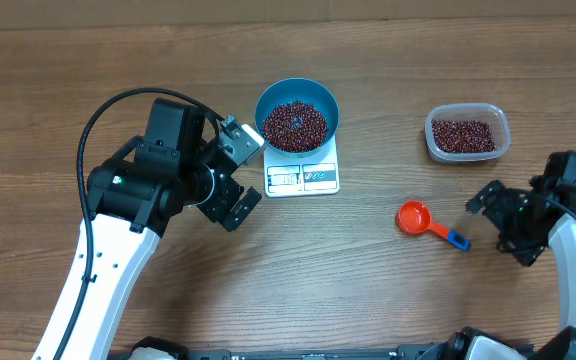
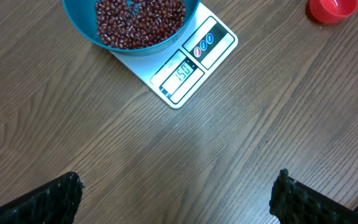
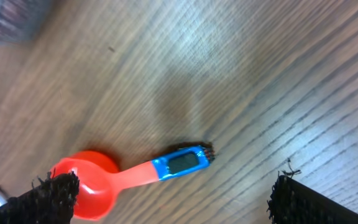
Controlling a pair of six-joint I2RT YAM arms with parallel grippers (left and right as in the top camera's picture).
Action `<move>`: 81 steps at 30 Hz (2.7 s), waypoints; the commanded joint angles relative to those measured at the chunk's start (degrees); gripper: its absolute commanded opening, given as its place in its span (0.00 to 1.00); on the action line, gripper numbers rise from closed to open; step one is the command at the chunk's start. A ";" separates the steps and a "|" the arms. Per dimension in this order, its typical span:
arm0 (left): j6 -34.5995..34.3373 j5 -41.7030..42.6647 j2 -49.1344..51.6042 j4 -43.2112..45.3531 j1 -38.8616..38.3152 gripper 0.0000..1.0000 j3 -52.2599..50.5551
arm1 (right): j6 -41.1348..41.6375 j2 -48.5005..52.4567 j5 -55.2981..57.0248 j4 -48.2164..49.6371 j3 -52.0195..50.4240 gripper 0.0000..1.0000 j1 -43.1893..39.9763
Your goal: Scoop item into bowl and weigh 150g on scale
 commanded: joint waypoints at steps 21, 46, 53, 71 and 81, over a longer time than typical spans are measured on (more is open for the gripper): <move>0.68 0.33 0.24 0.00 0.24 1.00 -0.09 | -3.54 -21.90 -17.11 -10.12 10.69 1.00 2.10; 0.68 0.28 0.24 0.00 0.24 1.00 -0.09 | -9.70 -33.59 -4.85 -4.79 9.64 1.00 25.62; 0.68 0.28 0.24 0.00 0.24 0.99 -0.09 | -7.98 -45.97 -2.64 -4.74 4.22 1.00 25.62; 0.68 0.26 0.24 0.02 0.24 1.00 -0.09 | -7.91 -71.80 -0.68 7.28 -16.57 1.00 25.59; 0.68 0.26 0.24 0.00 0.24 1.00 -0.09 | -8.11 -76.30 1.27 20.98 -26.97 1.00 24.30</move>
